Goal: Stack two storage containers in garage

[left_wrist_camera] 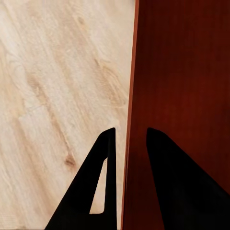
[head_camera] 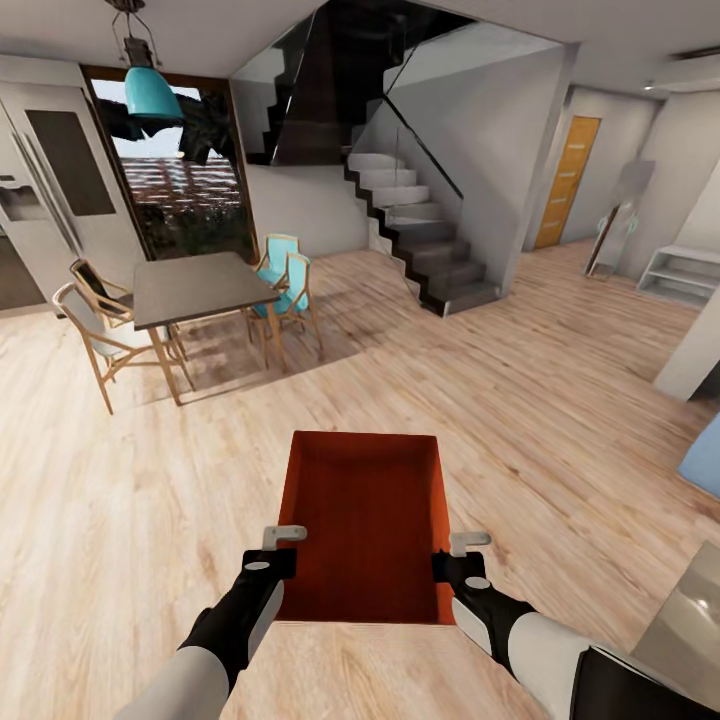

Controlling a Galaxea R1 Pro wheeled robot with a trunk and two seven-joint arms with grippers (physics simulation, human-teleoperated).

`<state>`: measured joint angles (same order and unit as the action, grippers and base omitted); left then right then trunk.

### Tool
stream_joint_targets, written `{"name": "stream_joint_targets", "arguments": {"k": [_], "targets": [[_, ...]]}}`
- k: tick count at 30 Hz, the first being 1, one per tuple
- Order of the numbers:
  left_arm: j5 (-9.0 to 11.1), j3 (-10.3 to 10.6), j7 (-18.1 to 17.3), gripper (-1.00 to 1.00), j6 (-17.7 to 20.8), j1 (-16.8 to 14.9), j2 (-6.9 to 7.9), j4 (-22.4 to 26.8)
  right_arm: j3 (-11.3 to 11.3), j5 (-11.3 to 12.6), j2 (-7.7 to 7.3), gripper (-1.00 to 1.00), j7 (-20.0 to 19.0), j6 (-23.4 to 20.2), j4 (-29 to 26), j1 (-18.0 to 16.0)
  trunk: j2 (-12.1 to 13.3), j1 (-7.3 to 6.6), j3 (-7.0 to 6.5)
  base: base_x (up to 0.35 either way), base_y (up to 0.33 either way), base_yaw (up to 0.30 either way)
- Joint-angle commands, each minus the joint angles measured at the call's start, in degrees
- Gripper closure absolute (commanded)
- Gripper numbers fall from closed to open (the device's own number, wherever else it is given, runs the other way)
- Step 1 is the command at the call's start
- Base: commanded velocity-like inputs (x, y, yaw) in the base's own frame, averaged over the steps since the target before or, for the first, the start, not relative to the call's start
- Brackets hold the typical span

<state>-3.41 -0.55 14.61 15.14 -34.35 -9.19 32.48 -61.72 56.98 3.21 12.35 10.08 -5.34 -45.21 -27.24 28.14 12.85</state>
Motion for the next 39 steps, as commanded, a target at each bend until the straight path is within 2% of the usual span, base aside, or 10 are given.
{"name": "stream_joint_targets", "arguments": {"k": [1, 12, 39], "targets": [[-1.26, -0.15, 0.42, 1.0, 0.6, -0.01, 0.05, 0.12, 0.46, 0.33, -0.05, 1.0, 0.19, 0.21, -0.03, -0.06, -0.09, 0.06, 0.1, 0.322, 0.0, 0.0], [-1.25, -0.15, 0.42, 1.0, 0.6, -0.01, 0.05, 0.12, 0.52, 0.33, -0.05, 1.0, 0.22, 0.21, -0.01, -0.06, -0.09, 0.06, 0.1, 0.322, 0.0, -0.036], [-1.25, -0.16, 0.42, 1.0, 0.63, -0.01, 0.05, 0.12, 0.54, 0.33, -0.05, 1.0, 0.22, 0.21, 0.06, -0.06, -0.09, 0.06, 0.1, 0.322, 0.0, -0.246]]}}
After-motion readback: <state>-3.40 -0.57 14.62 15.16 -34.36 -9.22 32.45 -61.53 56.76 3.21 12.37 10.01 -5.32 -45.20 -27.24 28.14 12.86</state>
